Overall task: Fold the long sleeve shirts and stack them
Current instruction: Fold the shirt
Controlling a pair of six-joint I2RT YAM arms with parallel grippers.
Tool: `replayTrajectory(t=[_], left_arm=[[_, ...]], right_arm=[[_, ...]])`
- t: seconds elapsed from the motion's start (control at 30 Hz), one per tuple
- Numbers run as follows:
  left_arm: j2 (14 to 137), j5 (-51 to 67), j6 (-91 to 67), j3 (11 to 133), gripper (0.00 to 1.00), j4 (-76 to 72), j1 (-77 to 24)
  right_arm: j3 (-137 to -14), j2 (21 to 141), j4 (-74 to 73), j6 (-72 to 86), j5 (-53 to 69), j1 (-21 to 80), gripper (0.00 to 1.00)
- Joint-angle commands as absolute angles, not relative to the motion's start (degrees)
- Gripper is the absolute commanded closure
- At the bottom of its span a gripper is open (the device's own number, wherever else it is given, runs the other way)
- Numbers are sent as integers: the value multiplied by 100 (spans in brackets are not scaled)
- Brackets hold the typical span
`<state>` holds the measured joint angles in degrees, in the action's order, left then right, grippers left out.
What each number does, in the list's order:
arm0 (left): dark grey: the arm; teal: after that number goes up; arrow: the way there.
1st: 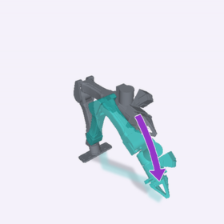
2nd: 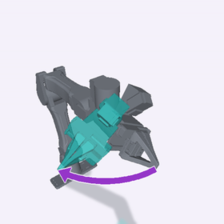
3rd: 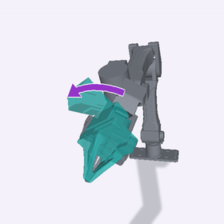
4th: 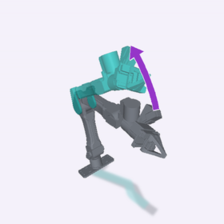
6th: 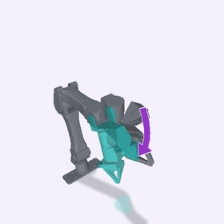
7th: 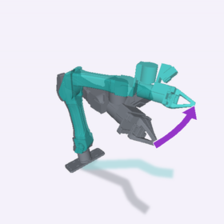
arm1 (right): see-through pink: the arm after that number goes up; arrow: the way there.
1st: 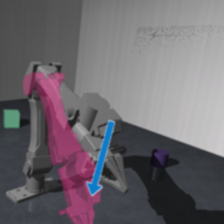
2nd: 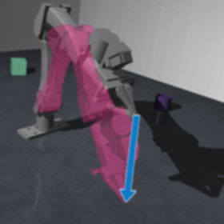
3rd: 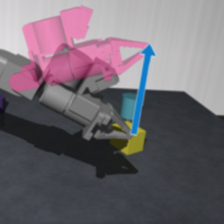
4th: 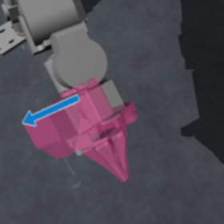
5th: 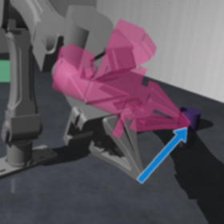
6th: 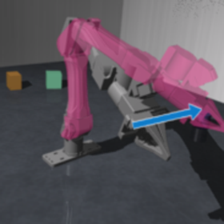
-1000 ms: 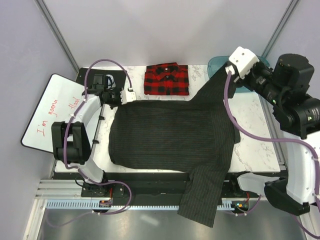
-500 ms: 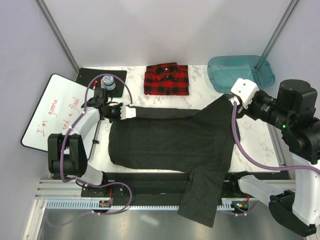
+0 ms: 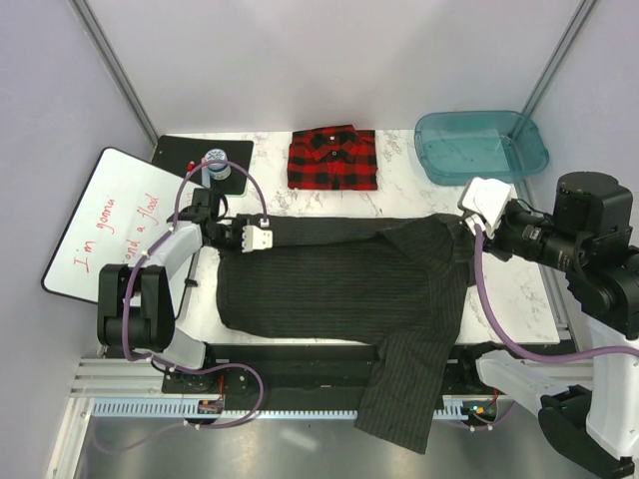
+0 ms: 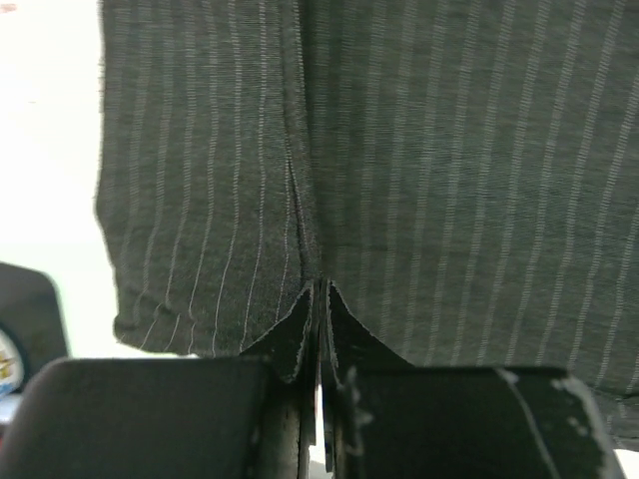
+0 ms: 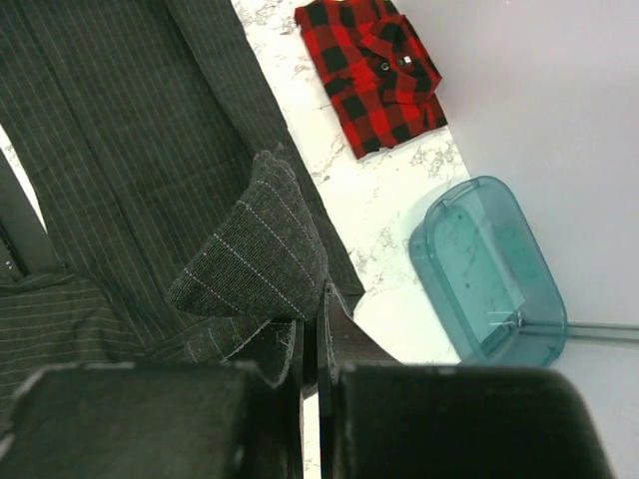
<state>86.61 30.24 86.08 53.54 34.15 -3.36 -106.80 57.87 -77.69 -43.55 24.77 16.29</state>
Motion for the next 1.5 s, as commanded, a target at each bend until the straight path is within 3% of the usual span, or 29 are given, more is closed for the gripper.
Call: replayTrajectory(t=[0.0, 0.17, 0.4, 0.53, 0.73, 0.9, 1.13, 1.17, 1.2, 1.27, 1.47], left_arm=[[8508, 2892, 9053, 5124, 98, 3419, -352], [8779, 2918, 8851, 5176, 95, 3375, -360], [8913, 3040, 7999, 5624, 78, 3497, -282], [8841, 3900, 6659, 6605, 68, 3673, 323], [9464, 3982, 5031, 7513, 63, 3938, 475], [10484, 3236, 3896, 8269, 65, 3832, 457], [11197, 2743, 3647, 8192, 66, 3841, 457], [11267, 2629, 3665, 8148, 69, 3832, 457], [11294, 2315, 3656, 8078, 79, 3823, 466], [11329, 1918, 3630, 8025, 82, 3701, 466], [10277, 3012, 3709, 7647, 65, 3472, 510]], right_arm=[[-10495, 5854, -8235, -4622, 2707, 1644, 98], [-10196, 5810, -8130, -4737, 2523, 1644, 100], [-10187, 5871, -7779, -4772, 2206, 1644, 100], [-10064, 5941, -7542, -4781, 2162, 1644, 100], [-9809, 6257, -7023, -4693, 2478, 1644, 100], [-9896, 6617, -6865, -4597, 2751, 1652, 100], [-9669, 6741, -6768, -4649, 2725, 1652, 100], [-9659, 6750, -6724, -4649, 2699, 1652, 100], [-9677, 6776, -6732, -4641, 2672, 1652, 100], [-9782, 6794, -6724, -4641, 2707, 1652, 100], [-10011, 7119, -6522, -4649, 3015, 1968, 100]])
